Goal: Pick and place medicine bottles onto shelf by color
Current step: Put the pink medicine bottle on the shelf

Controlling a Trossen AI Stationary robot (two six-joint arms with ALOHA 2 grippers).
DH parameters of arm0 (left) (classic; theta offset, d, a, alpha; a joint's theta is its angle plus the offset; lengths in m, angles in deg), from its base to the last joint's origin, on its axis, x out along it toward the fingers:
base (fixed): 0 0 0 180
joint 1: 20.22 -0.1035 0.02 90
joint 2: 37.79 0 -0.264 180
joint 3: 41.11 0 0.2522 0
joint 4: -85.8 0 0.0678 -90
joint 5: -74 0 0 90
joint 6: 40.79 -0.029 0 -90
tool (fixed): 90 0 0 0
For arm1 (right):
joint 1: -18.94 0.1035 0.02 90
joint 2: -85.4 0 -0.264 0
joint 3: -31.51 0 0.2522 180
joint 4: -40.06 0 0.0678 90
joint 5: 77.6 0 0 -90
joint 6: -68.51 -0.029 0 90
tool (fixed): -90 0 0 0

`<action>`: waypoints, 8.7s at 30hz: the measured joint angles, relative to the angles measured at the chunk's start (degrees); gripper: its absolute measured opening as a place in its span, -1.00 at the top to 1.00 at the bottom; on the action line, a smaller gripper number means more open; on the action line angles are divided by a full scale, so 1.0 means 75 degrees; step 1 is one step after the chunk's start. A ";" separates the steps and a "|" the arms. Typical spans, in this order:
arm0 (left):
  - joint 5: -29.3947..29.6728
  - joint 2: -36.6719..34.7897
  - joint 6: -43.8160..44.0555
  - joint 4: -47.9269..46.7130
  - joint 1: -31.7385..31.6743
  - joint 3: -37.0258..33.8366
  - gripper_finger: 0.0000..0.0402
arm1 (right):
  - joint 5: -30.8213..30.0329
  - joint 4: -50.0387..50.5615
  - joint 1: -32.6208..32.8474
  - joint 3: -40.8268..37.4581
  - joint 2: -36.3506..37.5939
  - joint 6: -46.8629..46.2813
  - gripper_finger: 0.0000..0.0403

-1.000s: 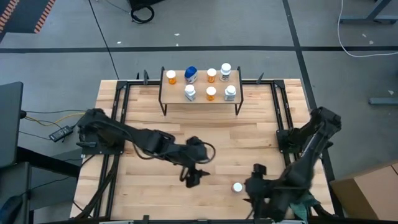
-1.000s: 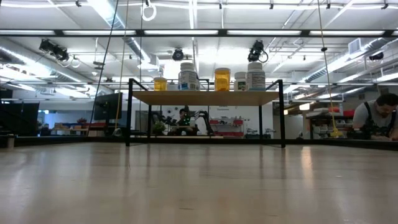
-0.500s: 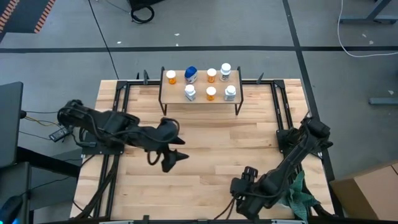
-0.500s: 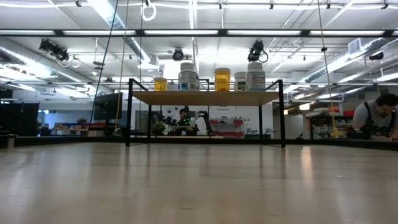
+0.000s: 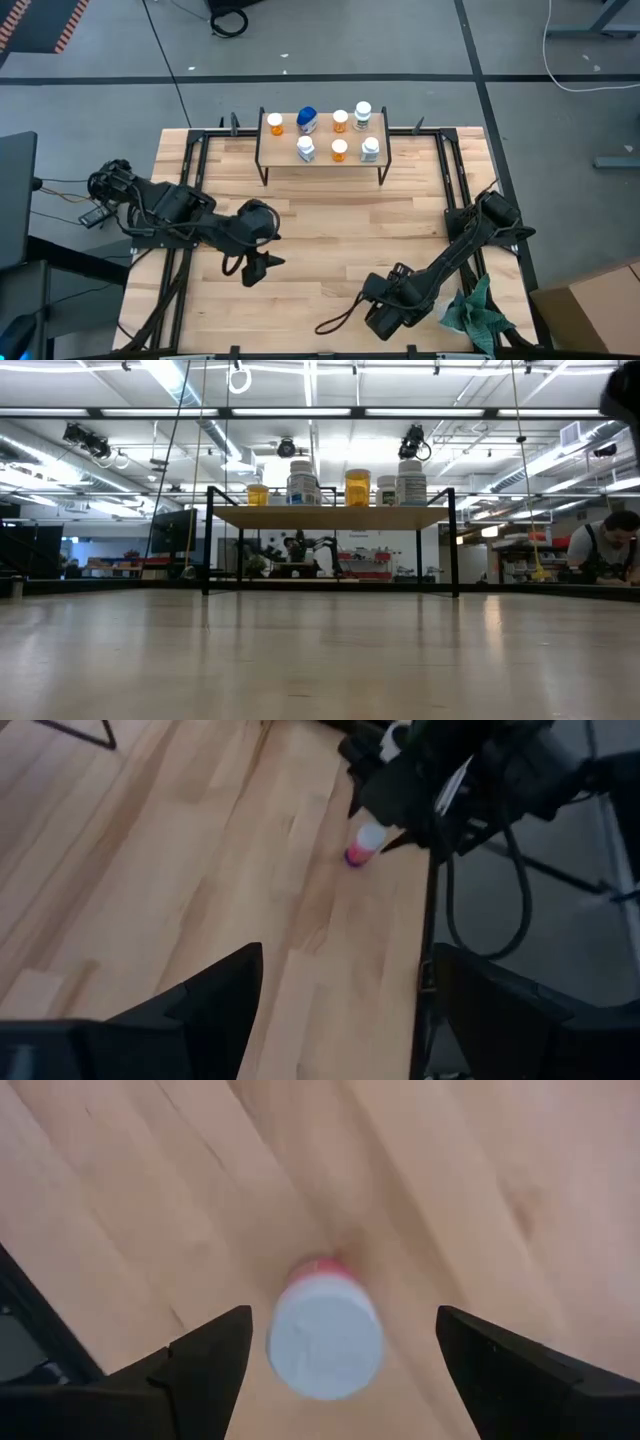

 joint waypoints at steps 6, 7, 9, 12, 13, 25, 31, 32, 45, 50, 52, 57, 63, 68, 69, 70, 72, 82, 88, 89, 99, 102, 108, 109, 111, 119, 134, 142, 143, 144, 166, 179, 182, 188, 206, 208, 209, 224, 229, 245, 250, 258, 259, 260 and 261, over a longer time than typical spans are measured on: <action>-0.0001 0.0000 -0.0129 -0.0114 0.0118 0.0000 -0.48 | 0.0533 -0.0273 0.0006 -0.0194 -0.0001 -0.0400 -0.61; -0.0003 0.0000 -0.0146 -0.0117 0.0118 0.0000 -0.48 | 0.0538 -0.0339 0.0004 -0.0194 -0.0001 -0.0409 -0.61; 0.0000 0.0000 -0.0149 -0.0117 0.0113 0.0000 -0.48 | 0.0535 -0.0436 -0.0028 -0.0194 -0.0001 -0.0423 -0.60; 0.0003 0.0000 -0.0169 -0.0117 0.0110 0.0000 -0.48 | 0.0535 -0.0476 -0.0078 -0.0194 -0.0001 -0.0475 -0.56; 0.0003 0.0000 -0.0171 -0.0114 0.0110 0.0000 -0.48 | 0.0515 -0.0476 -0.0088 -0.0194 -0.0001 -0.0475 -0.54; 0.0000 0.0003 -0.0160 -0.0114 0.0111 0.0000 -0.48 | 0.0601 -0.0476 -0.0209 -0.0194 -0.0001 -0.0342 -0.19; 0.0001 0.0003 -0.0162 -0.0146 0.0111 0.0000 -0.48 | 0.0622 -0.0476 -0.0207 -0.0194 -0.0001 -0.0327 0.00; 0.0003 0.0003 -0.0163 -0.0145 0.0112 0.0000 -0.48 | 0.0619 -0.0476 -0.0207 -0.0194 -0.0001 -0.0327 0.02; -0.0002 -0.0091 0.0007 -0.0804 0.0112 -0.0003 -0.48 | 0.1097 -0.0491 -0.0685 0.0310 0.0002 0.0674 0.04; 0.0011 -0.0418 0.0300 -0.1076 0.0098 -0.0003 -0.47 | 0.1094 -0.0478 -0.1408 0.1018 0.0002 0.1711 0.05; 0.0117 -0.0583 0.0358 -0.1263 0.0092 -0.0003 -0.44 | 0.1052 -0.0479 -0.1764 0.1289 0.0002 0.2230 0.05; 0.0393 -0.0973 0.0630 -0.1616 0.0092 -0.0003 -0.37 | 0.0669 -0.0482 -0.2748 0.1724 0.0002 0.3552 0.06; 0.0487 -0.1338 0.0781 -0.1615 0.0092 -0.0003 -0.27 | 0.0614 -0.0848 -0.3968 0.1808 0.0002 0.4729 0.06; 0.0536 -0.1429 0.0687 -0.1622 0.0089 -0.0003 -0.18 | 0.0647 -0.1135 -0.4639 0.1808 0.0002 0.5457 0.06; 0.0539 -0.1437 0.0653 -0.1627 0.0089 -0.0003 -0.17 | 0.0615 -0.1158 -0.4738 0.1808 0.0002 0.5623 0.06; 0.0539 -0.1443 0.0583 -0.1633 0.0089 -0.0003 -0.15 | 0.0594 -0.1163 -0.4822 0.1808 -0.0031 0.5804 0.06; 0.0544 -0.1443 0.0519 -0.1630 0.0089 -0.0003 -0.13 | 0.0648 -0.1178 -0.4982 0.1818 -0.0184 0.6070 0.06; 0.0542 -0.1443 0.0720 -0.1636 0.0089 -0.0003 -0.02 | 0.1048 -0.1444 -0.5152 0.1796 -0.1172 0.6186 0.05; 0.0542 -0.1445 0.0723 -0.1616 0.0089 -0.0003 0.03 | 0.1013 -0.1774 -0.5246 0.1798 -0.1286 0.6180 0.05; 0.0542 -0.1445 0.0723 -0.1605 0.0089 -0.0003 0.04 | 0.1013 -0.1802 -0.5249 0.1796 -0.1298 0.6174 0.05; 0.0545 -0.1431 0.0845 -0.1530 0.0089 -0.0003 0.04 | 0.0989 -0.1878 -0.5246 0.1799 -0.1309 0.6449 -0.02; 0.0545 -0.1431 0.0932 -0.1520 0.0089 -0.0003 0.06 | 0.0988 -0.1878 -0.5246 0.1799 -0.1309 0.6475 -0.05; 0.0545 -0.1431 0.0935 -0.1519 0.0089 -0.0003 0.06 | 0.1080 -0.1906 -0.5240 0.1799 -0.1309 0.6470 -0.19; 0.0545 -0.1431 0.0935 -0.1519 0.0089 -0.0003 0.05 | 0.1126 -0.1896 -0.5240 0.1799 -0.1305 0.6432 -0.22; 0.0589 -0.1419 0.0928 -0.1519 0.0089 -0.0003 0.04 | 0.1225 -0.1742 -0.5237 0.1799 -0.1234 0.6319 -0.29; 0.0990 -0.1314 0.0725 -0.1754 -0.0026 -0.0003 -0.08 | 0.1161 -0.1079 -0.4859 0.1800 -0.0144 0.6166 -0.49; 0.0099 -0.1007 -0.2072 -0.0830 -0.1836 -0.0827 -0.32 | -0.2379 0.1074 -0.2410 0.1805 0.2207 0.3986 -0.50; -0.1349 -0.0721 -0.3726 0.1974 -0.2579 -0.2608 -0.39 | -0.4198 0.1764 -0.1033 0.1805 0.3020 0.1604 -0.50; -0.1389 -0.0644 -0.3890 0.2261 -0.2621 -0.2723 -0.40 | -0.4217 0.1816 -0.0941 0.1806 0.3027 0.1325 -0.50; -0.1462 -0.0525 -0.4017 0.2508 -0.2683 -0.2787 -0.42 | -0.4217 0.1898 -0.0843 0.1808 0.3013 0.1087 -0.50; -0.1950 0.2301 -0.4044 0.3030 -0.3375 -0.2838 -0.60 | -0.4378 0.2868 -0.0391 0.1799 0.2983 0.1092 -0.50; -0.1286 0.2650 -0.4492 0.3080 -0.3470 -0.2817 -0.61 | -0.5403 0.3277 -0.0405 0.1799 0.2986 0.0224 -0.50; -0.1500 0.2732 -0.4482 0.2993 -0.3550 -0.2841 -0.60 | -0.5419 0.3280 -0.0405 0.1799 0.2986 0.0278 -0.50; -0.1745 0.2786 -0.4245 0.3099 -0.3653 -0.2833 -0.60 | -0.5492 0.3284 -0.0405 0.1799 0.2986 0.0514 -0.50; -0.1754 0.3051 -0.4046 0.3231 -0.3621 -0.2833 -0.60 | -0.5585 0.3280 -0.0405 0.1799 0.2986 0.0441 -0.50; -0.1754 0.3051 -0.4027 0.3249 -0.3621 -0.2833 -0.60 | -0.5585 0.3283 -0.0405 0.1799 0.2986 0.0466 -0.50; -0.1754 0.3051 -0.4022 0.3246 -0.3621 -0.2833 -0.59 | -0.5585 0.3280 -0.0405 0.1799 0.2986 0.0470 -0.50; -0.1751 0.3213 -0.3873 0.3267 -0.3506 -0.2830 -0.47 | -0.5617 0.3283 -0.0405 0.1799 0.2986 0.0504 -0.50; -0.1751 0.3226 -0.3877 0.3323 -0.3446 -0.2838 -0.43 | -0.5617 0.3283 -0.0405 0.1799 0.2986 0.0533 -0.50; -0.1751 0.3226 -0.3876 0.3301 -0.3446 -0.2838 -0.02 | -0.5617 0.3283 -0.0405 0.1799 0.2986 0.0534 -0.50; -0.1750 0.3223 -0.3711 0.3301 -0.3446 -0.2838 0.13 | -0.5617 0.3283 -0.0405 0.1799 0.2986 0.0535 -0.50; -0.1753 0.3223 -0.3513 0.1555 -0.3599 -0.2095 -0.03 | -0.5617 0.3282 -0.0405 0.1799 0.2986 0.0536 -0.50; -0.1751 0.3223 -0.3512 0.1134 -0.3643 -0.1889 -0.03 | -0.5617 0.3283 -0.0405 0.1799 0.2986 0.0536 -0.50; -0.1749 0.3223 -0.3523 0.0678 -0.3692 -0.1660 -0.01 | -0.5617 0.3283 -0.0405 0.1799 0.2986 0.0536 -0.50; -0.1749 0.3223 -0.3535 0.0274 -0.3743 -0.1425 0.01 | -0.5617 0.3283 -0.0405 0.1799 0.2986 0.0536 -0.50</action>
